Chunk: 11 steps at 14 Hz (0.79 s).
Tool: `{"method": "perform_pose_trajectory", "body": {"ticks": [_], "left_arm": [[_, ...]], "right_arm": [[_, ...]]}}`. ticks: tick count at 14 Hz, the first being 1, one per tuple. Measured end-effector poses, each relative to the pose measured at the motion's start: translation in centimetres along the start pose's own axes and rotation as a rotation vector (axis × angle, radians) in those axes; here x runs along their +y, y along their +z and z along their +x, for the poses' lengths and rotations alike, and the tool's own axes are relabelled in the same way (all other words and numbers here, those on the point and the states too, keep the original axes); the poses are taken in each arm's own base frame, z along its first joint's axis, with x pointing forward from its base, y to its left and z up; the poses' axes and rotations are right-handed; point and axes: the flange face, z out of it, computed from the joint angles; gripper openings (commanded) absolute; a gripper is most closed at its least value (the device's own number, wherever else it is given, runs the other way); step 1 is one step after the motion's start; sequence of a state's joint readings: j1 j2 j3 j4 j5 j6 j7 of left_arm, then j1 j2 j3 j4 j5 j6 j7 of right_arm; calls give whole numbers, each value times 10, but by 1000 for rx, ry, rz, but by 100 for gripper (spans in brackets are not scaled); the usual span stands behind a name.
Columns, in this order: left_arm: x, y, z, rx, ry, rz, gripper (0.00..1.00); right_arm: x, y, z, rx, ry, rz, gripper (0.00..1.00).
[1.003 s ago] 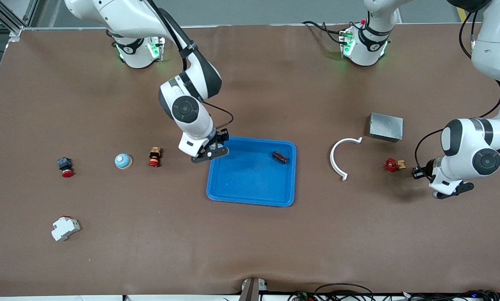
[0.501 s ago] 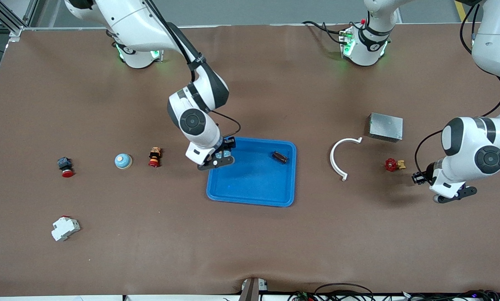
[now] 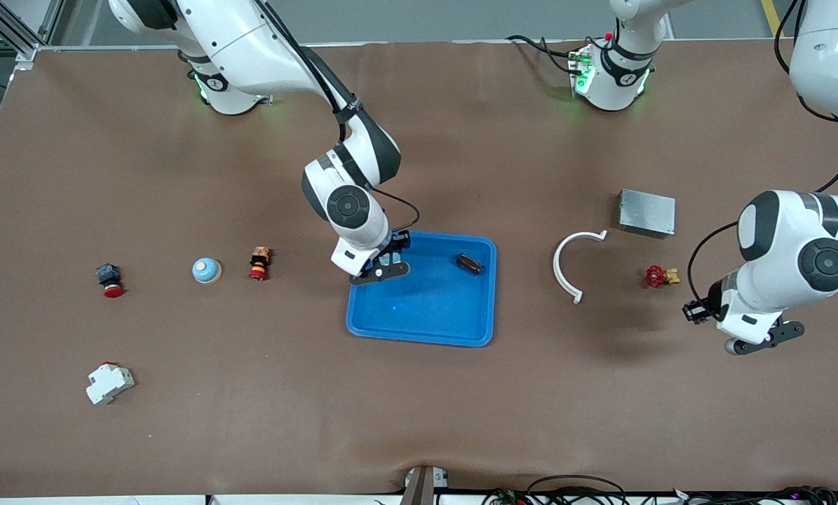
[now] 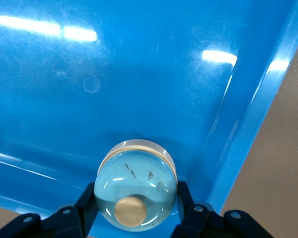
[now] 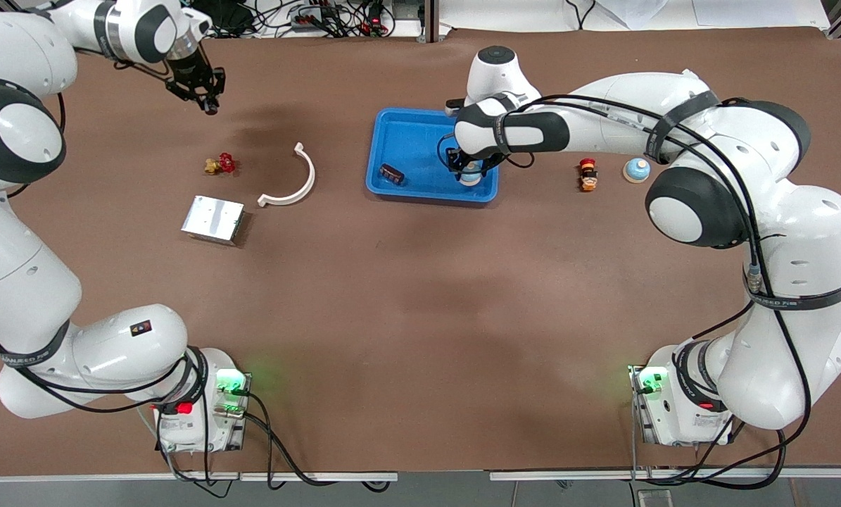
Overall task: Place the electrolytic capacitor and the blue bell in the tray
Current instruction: 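Carry the bell over the tray while the left gripper carries the capacitor, then lower the bell into the tray and open the right gripper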
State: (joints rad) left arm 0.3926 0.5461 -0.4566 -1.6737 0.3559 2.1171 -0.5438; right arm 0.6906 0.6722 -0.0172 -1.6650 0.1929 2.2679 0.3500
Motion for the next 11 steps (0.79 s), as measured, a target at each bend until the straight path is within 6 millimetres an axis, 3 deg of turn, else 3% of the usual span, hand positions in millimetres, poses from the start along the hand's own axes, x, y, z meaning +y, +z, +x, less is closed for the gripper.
{"method": "perform_pose_trajectory", "body": {"ticks": [4,6,8,9,11], "left_arm": [[78,-39,-18,28,-101,-13,0],[115,-46,-34,31,-154,-24,0],[147,-45,-49,5,-224,-49,0],[162,-42,-57,-15,-266,-60,0],[195,-34,-78,-45,-334,-67,0]], "right_arm": [[1,7,3,-5,2,-4,18],[1,8,3,-5,2,-4,19],[2,8,3,-5,3,-5,27],[2,8,4,-5,4,-5,35],[2,8,4,-4,4,-5,71]]}}
